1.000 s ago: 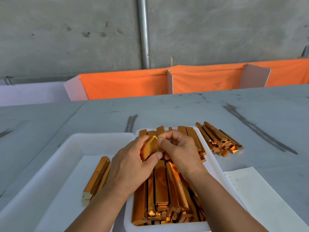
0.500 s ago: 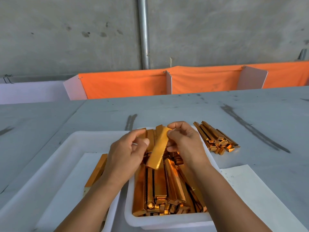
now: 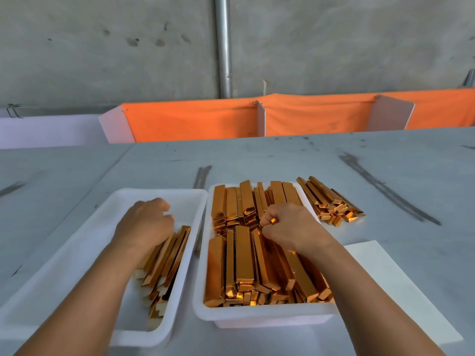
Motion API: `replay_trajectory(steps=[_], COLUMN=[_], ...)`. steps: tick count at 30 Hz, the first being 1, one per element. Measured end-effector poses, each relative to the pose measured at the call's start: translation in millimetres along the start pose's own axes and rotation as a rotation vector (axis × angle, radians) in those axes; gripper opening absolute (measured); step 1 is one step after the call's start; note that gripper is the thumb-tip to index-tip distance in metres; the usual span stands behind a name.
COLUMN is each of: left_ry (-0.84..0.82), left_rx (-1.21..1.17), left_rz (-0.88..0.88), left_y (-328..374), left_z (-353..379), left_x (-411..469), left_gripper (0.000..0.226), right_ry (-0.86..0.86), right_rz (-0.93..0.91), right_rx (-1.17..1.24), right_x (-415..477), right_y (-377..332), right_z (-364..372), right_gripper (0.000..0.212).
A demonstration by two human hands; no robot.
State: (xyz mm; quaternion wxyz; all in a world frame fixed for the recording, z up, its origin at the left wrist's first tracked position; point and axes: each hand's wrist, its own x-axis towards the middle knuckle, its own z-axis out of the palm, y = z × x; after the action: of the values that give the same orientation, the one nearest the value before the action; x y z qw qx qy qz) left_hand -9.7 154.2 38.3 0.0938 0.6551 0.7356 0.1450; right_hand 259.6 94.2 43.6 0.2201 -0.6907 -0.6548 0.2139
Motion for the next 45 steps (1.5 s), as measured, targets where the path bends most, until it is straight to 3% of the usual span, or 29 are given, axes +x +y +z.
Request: replay_trajectory(steps=[6,10,16,22,29,33,37,41,45], left_ry=[-0.231,-0.298,-0.239,-0.197,0.117,0.238,0.165,0.000,0.039], left_rx=[0.185,0.257,0.205,-0.130,-0.262,-0.573,-0.712,-0.641,-0.430], left_rz=[-0.194,-0.152,-0.106,-0.198,-0.182,-0.079,0.109,0.324,0.469], left_y=[-36,-34,-25,-27,-30,-11,29,66,80], left_z=[26,36,37,29,24,11,-11,-13,9], left_x=[9,7,4,5,11,6,-17,-40,-51], left_gripper=[0.052,0.044,0.027,0.021,0.016,0.013,0.017,0.016,0.019], right_ry=[-0.022,-0.001,0.056,0.189,0.309,0.345,0.321,0.181,0.176], right_rz=[0.021,0.039,0.038,0.012,-0.017,-0.091,-0.167,-0.206,-0.244], right_rx=[-0.144,-0.193,-0.110,-0.040,0.028,0.149,0.341,0.741,0.917], right_x=[1,4,10,16,17,17,17,12,11], right_y=[5,10,8,5,-2,-3,-10,-23,-28], right_z=[6,8,9,9,11,13,12,9,11], right_gripper=[0.009,0.005,0.015,0.019,0.024,0.021,0.015,0.023,0.011])
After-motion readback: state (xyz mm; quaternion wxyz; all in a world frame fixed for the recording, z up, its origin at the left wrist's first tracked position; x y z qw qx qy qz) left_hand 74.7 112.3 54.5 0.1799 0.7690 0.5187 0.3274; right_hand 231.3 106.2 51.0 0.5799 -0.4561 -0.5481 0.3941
